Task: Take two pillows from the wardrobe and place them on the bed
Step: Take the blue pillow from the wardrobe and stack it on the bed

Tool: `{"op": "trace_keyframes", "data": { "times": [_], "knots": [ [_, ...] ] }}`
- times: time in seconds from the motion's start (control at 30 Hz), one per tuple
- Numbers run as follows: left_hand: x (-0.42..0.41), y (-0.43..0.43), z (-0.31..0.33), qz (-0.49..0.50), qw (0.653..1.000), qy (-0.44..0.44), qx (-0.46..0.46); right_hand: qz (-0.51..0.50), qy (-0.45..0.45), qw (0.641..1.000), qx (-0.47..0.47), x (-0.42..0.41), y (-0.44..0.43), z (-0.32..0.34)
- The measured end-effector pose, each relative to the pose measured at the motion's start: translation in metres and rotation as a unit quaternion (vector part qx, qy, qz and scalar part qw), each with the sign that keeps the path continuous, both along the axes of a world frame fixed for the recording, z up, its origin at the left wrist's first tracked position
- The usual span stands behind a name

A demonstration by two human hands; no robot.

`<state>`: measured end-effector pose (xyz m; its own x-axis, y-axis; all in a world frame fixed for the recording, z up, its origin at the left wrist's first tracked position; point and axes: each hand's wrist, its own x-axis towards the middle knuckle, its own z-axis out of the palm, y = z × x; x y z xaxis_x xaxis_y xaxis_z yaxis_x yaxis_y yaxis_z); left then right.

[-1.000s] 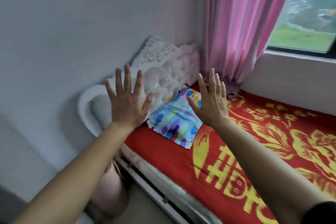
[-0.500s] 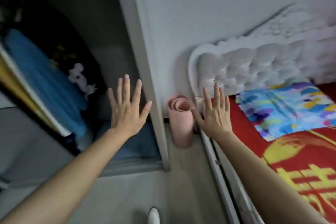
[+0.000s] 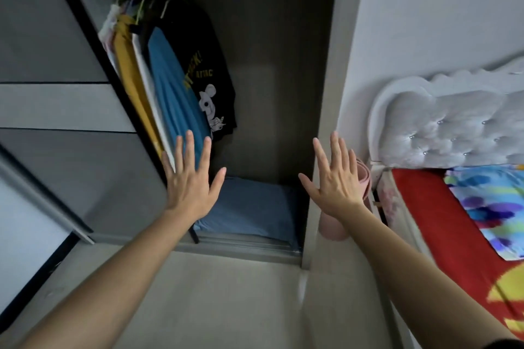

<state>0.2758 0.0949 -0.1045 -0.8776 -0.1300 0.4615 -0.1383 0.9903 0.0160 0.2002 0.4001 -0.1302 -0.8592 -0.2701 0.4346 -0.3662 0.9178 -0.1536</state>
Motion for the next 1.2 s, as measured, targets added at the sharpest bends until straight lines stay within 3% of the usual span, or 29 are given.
{"op": "trace_keyframes", "data": {
  "times": [0.37,0.63,0.93,1.2],
  "knots": [
    [-0.04,-0.169,-0.036,-0.067,0.995,-0.066,-0.014,-0.043,-0.032,0.998,0.035,-0.027,-0.163,-0.017],
    [-0.119,-0.184,-0.061,-0.096,0.992,-0.085,-0.001,-0.064,-0.034,0.996,0.051,-0.069,-0.188,-0.042],
    [-0.236,-0.17,-0.156,-0.131,0.982,-0.137,-0.004,-0.078,-0.109,0.991,-0.001,-0.169,-0.191,-0.159],
    [-0.317,-0.174,-0.26,-0.09,0.972,-0.213,0.033,-0.066,-0.212,0.975,0.002,-0.253,-0.215,-0.272]
  ]
}}
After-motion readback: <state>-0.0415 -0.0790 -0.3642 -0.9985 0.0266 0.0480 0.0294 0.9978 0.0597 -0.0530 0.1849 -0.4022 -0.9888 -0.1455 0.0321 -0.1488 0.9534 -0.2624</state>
